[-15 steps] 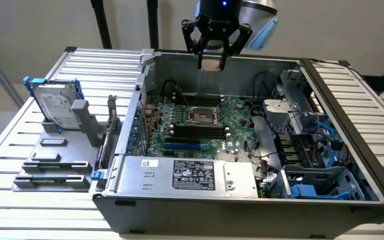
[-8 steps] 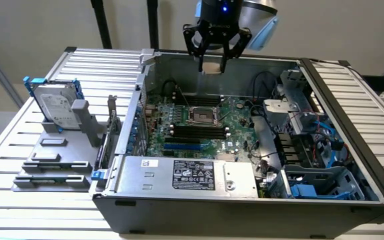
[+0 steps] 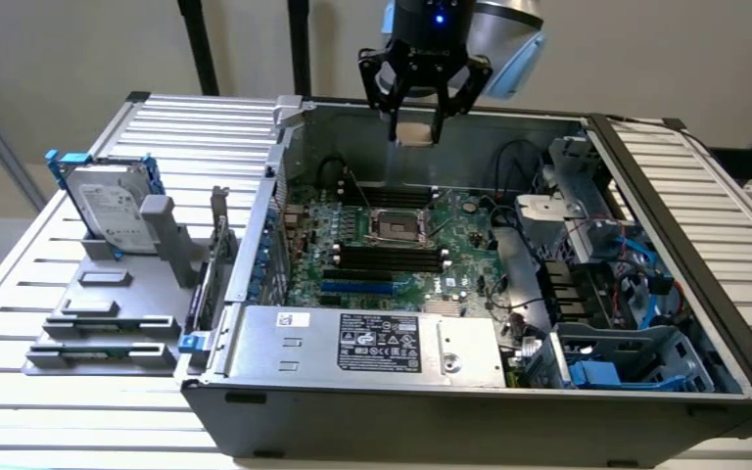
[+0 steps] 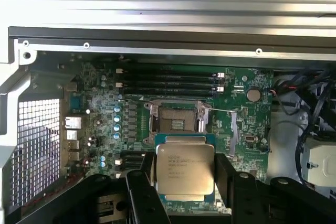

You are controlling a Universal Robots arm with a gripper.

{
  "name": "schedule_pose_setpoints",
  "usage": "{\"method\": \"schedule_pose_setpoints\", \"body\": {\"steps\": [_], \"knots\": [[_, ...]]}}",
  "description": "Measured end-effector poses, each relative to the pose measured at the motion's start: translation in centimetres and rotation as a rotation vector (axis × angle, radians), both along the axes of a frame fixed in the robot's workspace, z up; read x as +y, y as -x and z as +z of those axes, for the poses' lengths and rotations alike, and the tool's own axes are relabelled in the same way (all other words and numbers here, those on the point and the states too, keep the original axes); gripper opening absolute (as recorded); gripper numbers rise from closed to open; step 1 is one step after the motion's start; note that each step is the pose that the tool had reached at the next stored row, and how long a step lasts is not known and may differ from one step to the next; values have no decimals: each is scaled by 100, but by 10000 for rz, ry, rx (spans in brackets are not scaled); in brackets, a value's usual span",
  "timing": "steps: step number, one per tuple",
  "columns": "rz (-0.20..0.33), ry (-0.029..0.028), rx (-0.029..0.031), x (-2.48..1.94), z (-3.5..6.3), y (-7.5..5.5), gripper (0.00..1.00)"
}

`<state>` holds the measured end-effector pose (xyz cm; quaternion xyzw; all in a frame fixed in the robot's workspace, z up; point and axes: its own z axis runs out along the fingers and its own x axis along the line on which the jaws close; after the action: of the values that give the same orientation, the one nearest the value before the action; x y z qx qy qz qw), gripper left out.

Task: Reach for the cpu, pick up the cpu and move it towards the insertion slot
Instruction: 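Pick up the cpu and move it towards the insertion slot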

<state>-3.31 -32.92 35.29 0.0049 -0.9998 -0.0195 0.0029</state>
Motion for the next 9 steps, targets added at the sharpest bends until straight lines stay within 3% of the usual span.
{"method": "schedule_pose_setpoints", "body": {"steps": [9], "knots": [[-152,0,0,64,-7,17,55]]}}
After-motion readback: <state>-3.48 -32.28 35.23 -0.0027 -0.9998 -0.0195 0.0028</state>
